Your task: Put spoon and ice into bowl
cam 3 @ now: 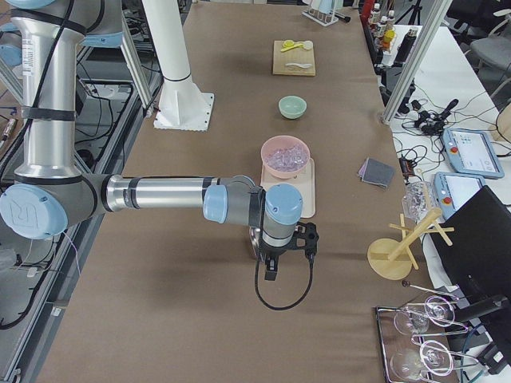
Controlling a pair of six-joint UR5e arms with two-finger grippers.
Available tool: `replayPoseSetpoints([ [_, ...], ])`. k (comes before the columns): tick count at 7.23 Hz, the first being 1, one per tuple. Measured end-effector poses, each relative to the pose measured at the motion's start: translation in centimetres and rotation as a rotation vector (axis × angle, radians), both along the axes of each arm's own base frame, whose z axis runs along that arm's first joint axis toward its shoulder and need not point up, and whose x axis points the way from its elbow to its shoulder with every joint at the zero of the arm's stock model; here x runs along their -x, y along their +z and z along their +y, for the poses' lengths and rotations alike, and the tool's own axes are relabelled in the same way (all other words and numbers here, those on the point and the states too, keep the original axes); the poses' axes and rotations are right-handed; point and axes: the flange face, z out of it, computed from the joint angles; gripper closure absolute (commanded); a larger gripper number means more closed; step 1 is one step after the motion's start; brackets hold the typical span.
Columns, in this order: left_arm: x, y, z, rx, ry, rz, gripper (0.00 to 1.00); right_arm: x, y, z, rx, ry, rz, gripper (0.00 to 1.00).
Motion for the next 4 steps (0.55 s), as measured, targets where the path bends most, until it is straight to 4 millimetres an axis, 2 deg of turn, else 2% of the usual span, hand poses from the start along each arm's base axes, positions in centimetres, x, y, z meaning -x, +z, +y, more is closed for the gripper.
replayPoseSetpoints([
  [4, -0.2, 0.65, -0.79, 0.009, 0.003, -0.002, 0.02, -0.01, -0.29, -0.25, -0.006, 0.0, 0.0, 0.0],
])
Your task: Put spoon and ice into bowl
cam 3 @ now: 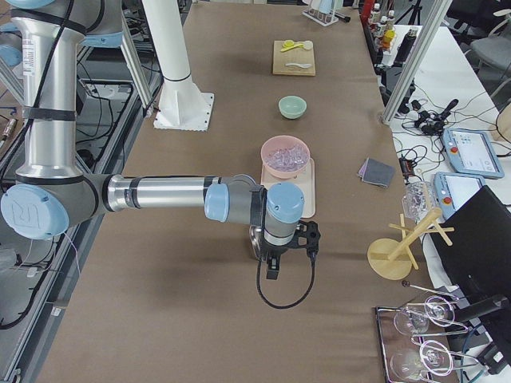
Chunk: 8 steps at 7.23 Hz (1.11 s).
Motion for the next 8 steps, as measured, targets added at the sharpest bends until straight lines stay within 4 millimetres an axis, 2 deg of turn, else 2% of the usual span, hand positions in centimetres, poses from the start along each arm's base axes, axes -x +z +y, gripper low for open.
replayPoseSetpoints([
  [4, 0.03, 0.34, 0.08, 0.002, 0.002, -0.001, 0.02, 0.02, 0.16, 0.34, 0.004, 0.0, -0.001, 0.0],
  [8, -0.05, -0.4, -0.21, -0.019, 0.002, 0.001, 0.02, 0.07, -0.24, 0.24, -0.001, 0.002, -0.009, 0.0],
])
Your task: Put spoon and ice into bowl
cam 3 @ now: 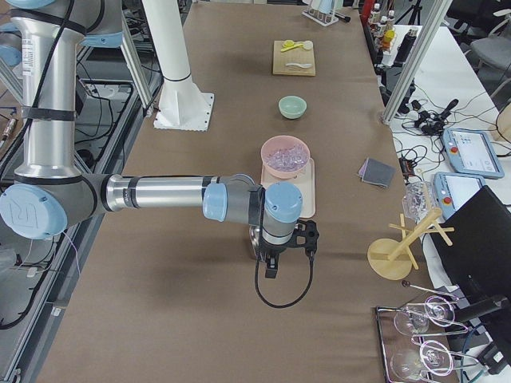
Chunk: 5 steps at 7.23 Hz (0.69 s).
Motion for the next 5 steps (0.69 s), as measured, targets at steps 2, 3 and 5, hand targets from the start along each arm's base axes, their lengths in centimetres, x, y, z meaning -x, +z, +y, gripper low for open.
replayPoseSetpoints([
  [2, -0.1, -1.2, -0.4, -0.04, 0.003, 0.004, 0.02, 0.0, -0.4, -0.4, -0.009, 0.0, -0.002, 0.0],
  [3, -0.2, -2.6, -1.1, -0.088, 0.004, 0.011, 0.02, 0.1, -0.7, -0.6, -0.015, 0.001, -0.011, 0.0],
  [5, -1.0, -5.6, -2.8, -0.173, 0.023, 0.05, 0.02, 0.3, -2.2, -1.2, -0.048, 0.002, -0.045, 0.0],
])
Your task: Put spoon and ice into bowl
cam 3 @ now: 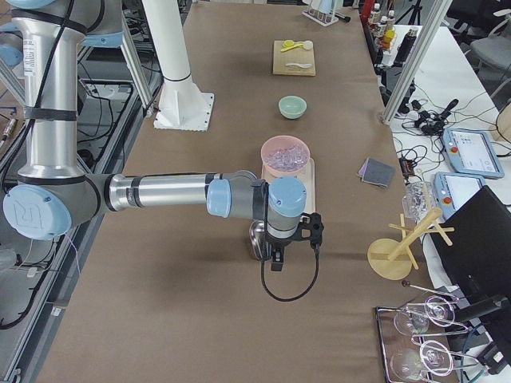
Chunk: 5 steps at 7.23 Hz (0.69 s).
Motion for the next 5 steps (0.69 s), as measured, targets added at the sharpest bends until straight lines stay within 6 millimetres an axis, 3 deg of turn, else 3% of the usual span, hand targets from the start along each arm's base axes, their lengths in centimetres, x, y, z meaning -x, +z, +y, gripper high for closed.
replayPoseSetpoints([
  [2, -2.6, -2.6, -1.0, -0.055, 0.069, 0.074, 0.02, -0.3, -3.5, -1.2, -0.064, 0.01, -0.024, 0.0],
  [3, -5.1, -4.1, -1.7, -0.08, 0.119, 0.089, 0.02, -0.7, -4.9, -1.3, -0.082, 0.02, -0.046, 0.0],
  [5, -12.0, -7.9, -3.0, -0.081, 0.188, 0.127, 0.08, -0.8, -4.8, 0.2, -0.083, 0.035, -0.075, 0.0],
])
